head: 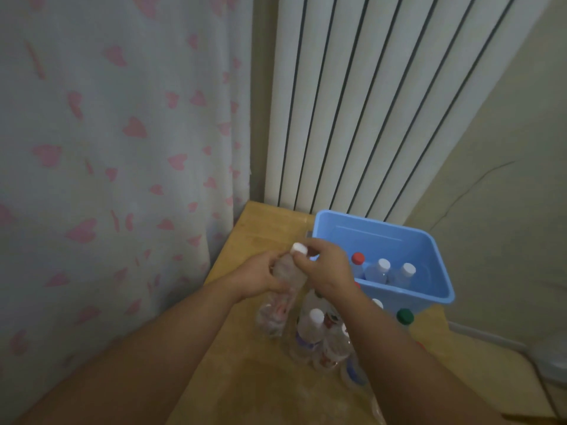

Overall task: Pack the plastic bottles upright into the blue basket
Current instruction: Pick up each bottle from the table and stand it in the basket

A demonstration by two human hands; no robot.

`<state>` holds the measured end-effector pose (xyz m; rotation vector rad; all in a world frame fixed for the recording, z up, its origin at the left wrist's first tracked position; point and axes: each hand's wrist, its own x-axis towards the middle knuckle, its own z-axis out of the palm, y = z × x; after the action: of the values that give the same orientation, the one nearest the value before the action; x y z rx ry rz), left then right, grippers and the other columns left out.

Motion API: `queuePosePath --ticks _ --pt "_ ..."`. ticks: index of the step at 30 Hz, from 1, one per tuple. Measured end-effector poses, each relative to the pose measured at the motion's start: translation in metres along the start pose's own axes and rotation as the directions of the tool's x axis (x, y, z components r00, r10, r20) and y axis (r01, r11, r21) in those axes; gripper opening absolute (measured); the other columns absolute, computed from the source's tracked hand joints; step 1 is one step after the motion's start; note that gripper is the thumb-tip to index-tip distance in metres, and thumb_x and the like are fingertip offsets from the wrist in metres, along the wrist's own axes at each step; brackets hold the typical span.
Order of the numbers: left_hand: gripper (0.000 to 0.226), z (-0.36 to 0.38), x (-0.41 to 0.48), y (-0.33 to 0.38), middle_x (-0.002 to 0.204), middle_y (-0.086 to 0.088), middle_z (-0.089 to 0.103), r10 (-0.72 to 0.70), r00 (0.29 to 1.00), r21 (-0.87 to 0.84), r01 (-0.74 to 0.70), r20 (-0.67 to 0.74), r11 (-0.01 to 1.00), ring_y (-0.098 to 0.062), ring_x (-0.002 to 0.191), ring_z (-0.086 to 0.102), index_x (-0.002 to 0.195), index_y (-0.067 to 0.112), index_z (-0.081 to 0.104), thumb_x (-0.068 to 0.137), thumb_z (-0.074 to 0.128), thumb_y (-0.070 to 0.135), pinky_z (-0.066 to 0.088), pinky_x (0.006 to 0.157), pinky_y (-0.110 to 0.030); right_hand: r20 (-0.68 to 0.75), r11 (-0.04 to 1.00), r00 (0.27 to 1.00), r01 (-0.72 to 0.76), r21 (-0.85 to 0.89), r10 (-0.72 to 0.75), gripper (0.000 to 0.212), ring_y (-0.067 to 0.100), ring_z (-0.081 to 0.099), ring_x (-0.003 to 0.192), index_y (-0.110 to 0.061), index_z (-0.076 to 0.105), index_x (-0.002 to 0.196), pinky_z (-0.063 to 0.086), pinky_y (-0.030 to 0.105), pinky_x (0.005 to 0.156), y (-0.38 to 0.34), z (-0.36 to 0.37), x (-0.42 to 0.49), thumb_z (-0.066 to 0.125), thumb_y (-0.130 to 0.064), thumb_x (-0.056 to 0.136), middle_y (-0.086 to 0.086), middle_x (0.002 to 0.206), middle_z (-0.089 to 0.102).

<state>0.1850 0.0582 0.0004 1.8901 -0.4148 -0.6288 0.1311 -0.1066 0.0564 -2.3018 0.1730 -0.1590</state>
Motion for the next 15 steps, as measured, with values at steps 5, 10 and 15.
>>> queuePosePath --ticks 5,10,15 --pt "0.079 -0.007 0.004 0.044 0.113 0.008 0.073 0.075 0.993 -0.109 -0.085 -0.085 0.990 -0.012 0.109 0.067 0.123 0.027 0.064 0.051 0.090 0.048 0.055 0.095 -0.038 -0.202 0.990 0.979 0.045 0.134 -0.017 0.028 -0.002 0.056 0.079 -0.029 0.067 0.112 0.038 0.007 0.067 -0.026 -0.023 0.003 0.061 -0.043 0.089 -0.015 0.088 0.062" --pt "0.036 -0.003 0.004 0.078 0.107 0.004 0.075 0.140 0.986 -0.188 -0.155 -0.088 0.970 -0.015 0.105 0.069 0.113 0.027 0.067 0.080 0.079 0.021 0.053 0.097 -0.041 -0.294 0.970 0.956 0.084 0.229 -0.013 0.030 -0.003 0.058 0.088 -0.024 0.066 0.114 0.042 0.011 0.072 -0.036 -0.041 0.007 0.062 -0.040 0.089 -0.013 0.095 0.065" --pt "0.054 -0.002 0.011 0.093 0.111 0.006 0.073 0.171 0.984 -0.164 -0.175 -0.041 0.971 -0.016 0.108 0.067 0.121 0.027 0.066 0.071 0.080 0.041 0.052 0.099 -0.048 -0.335 0.970 0.942 0.071 0.232 0.011 0.033 -0.002 0.060 0.089 -0.022 0.067 0.115 0.050 0.016 0.076 -0.036 -0.058 0.008 0.064 -0.041 0.088 -0.011 0.097 0.068"
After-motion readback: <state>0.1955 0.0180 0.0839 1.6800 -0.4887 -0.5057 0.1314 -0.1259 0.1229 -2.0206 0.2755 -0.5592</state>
